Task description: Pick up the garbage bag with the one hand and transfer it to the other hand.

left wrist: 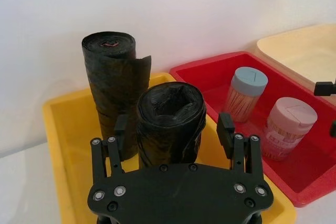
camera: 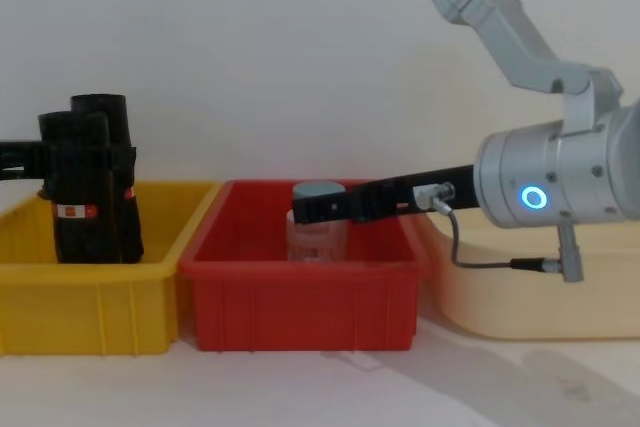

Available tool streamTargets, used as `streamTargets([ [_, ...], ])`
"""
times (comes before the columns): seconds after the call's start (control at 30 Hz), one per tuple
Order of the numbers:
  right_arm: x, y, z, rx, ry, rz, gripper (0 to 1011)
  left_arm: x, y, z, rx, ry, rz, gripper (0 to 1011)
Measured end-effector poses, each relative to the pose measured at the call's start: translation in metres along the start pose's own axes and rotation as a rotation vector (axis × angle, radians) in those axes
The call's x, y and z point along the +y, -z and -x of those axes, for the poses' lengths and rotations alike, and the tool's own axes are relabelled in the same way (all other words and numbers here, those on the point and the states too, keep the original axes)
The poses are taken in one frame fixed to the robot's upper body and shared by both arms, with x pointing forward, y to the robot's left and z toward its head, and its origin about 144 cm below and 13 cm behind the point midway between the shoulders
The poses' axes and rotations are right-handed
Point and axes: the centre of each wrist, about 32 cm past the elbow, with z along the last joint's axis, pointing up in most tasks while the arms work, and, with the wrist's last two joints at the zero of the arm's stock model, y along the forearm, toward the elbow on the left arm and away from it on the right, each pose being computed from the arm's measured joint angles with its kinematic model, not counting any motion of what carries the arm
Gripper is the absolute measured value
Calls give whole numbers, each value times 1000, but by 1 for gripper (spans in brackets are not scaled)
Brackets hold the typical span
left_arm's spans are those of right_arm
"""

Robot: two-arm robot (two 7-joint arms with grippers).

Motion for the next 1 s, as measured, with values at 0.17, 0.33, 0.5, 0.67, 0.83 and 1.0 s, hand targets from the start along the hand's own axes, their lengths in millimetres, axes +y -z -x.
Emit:
streamTargets([
  [0.17,6,-1,0,-4,-9,2,1002,-3,2,-1,4,8,1,1001],
  [0.33,12,-3,1,-13,-16,4,1002,-5,3,-2,7,13,2,1002],
  [0.5,19,-5,0,-30,-24,8,1002,-6,4,-2,9,16,2,1002],
  [0.67,24,-6,-3,-52,-28,15,1002,-7,4,-2,10,19,2,1002],
  [0.83,29,-6,-7,-81,-30,27,1002,-8,5,-3,10,20,2,1001],
  [1.0,31,-5,-10,-105,-30,34,1001,-8,5,-3,11,21,2,1001],
])
